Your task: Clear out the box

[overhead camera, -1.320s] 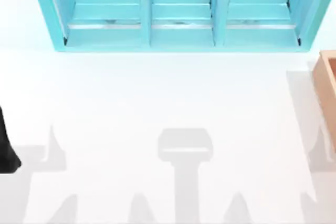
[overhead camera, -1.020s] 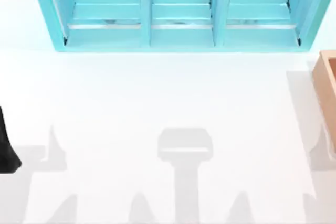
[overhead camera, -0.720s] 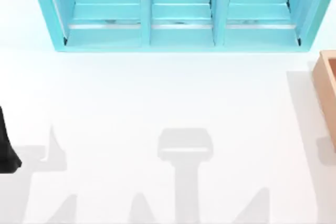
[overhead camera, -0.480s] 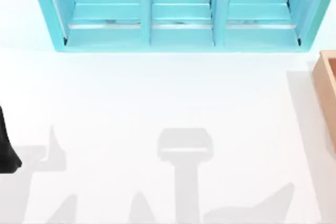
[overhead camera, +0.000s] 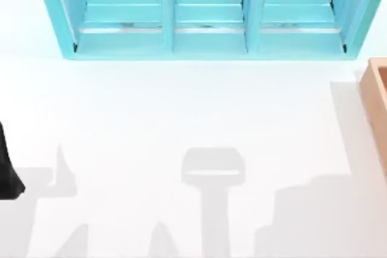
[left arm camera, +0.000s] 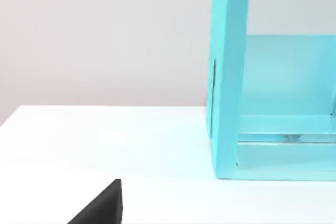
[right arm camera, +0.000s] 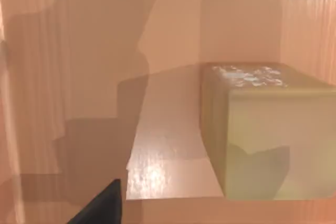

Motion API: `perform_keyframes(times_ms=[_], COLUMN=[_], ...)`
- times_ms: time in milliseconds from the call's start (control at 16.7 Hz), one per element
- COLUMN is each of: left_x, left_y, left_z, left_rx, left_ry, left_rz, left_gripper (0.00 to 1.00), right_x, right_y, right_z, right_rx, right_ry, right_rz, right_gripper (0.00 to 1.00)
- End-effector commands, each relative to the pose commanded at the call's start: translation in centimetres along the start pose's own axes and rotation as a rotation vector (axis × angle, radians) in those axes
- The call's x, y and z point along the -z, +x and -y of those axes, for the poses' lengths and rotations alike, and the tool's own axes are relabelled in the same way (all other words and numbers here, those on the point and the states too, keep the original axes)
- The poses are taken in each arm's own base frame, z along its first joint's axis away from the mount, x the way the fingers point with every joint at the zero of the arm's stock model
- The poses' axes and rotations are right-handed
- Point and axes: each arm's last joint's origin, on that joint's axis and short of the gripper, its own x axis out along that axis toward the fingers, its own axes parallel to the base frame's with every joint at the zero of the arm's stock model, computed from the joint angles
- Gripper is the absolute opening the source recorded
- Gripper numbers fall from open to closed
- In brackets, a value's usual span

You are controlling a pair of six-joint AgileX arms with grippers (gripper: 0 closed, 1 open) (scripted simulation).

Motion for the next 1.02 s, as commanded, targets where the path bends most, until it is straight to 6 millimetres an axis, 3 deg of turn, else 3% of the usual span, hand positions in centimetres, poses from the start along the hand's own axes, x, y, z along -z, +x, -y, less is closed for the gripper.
perform_keyframes(times_ms=[300,660,1020], left_x=[0.0,0.0,0.0], left_y=[0.0,0.0,0.0], left_z=[0.0,0.0,0.0], left_rx=[0.0,0.0,0.0], left_ry=[0.0,0.0,0.0], left_rz=[0.0,0.0,0.0], left_gripper=[1.0,1.0,1.0], right_x=[-1.9,-1.9,-1.7], right_y=[0.5,0.5,4.5], right_z=[2.2,2.2,2.2], right_rx=[-0.05,-0.05,-0.051], right_ry=[0.004,0.002,0.004], right_rz=[-0.149,-0.151,-0.153], right_gripper=[1.0,1.0,1.0])
